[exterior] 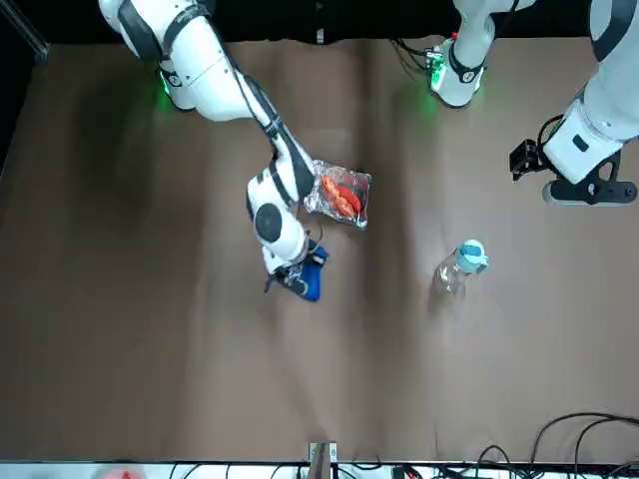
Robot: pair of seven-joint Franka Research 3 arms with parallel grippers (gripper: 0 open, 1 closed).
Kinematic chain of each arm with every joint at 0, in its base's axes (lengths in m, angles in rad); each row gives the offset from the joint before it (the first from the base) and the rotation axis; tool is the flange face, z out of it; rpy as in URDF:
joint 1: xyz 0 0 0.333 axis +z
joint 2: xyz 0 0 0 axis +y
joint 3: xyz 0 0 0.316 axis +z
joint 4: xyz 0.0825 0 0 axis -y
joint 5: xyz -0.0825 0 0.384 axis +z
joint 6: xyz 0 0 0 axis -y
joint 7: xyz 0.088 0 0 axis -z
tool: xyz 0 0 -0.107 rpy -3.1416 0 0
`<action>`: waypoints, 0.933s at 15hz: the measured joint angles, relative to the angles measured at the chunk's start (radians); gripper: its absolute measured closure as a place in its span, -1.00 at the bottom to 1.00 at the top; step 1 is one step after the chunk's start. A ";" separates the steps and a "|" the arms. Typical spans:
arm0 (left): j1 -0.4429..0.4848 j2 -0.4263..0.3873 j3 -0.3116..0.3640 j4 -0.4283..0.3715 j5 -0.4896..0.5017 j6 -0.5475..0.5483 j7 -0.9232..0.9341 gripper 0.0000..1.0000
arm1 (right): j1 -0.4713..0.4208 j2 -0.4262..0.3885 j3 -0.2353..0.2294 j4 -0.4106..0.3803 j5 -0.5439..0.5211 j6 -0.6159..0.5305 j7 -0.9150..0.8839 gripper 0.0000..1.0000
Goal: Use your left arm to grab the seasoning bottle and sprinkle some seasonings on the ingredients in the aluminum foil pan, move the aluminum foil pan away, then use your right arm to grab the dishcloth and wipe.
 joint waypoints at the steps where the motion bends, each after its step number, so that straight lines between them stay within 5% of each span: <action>1: 0.000 0.000 0.000 0.000 0.000 0.000 0.000 -0.99 | 0.030 0.002 0.001 0.000 0.000 0.036 0.013 0.88; 5: 0.000 0.000 0.000 0.000 0.000 0.000 0.000 -0.99 | 0.102 0.005 -0.003 -0.001 0.000 0.103 0.038 0.88; 14: 0.000 0.000 0.000 0.000 0.000 0.000 0.000 -0.99 | -0.032 0.002 -0.026 -0.012 -0.058 0.040 -0.026 0.88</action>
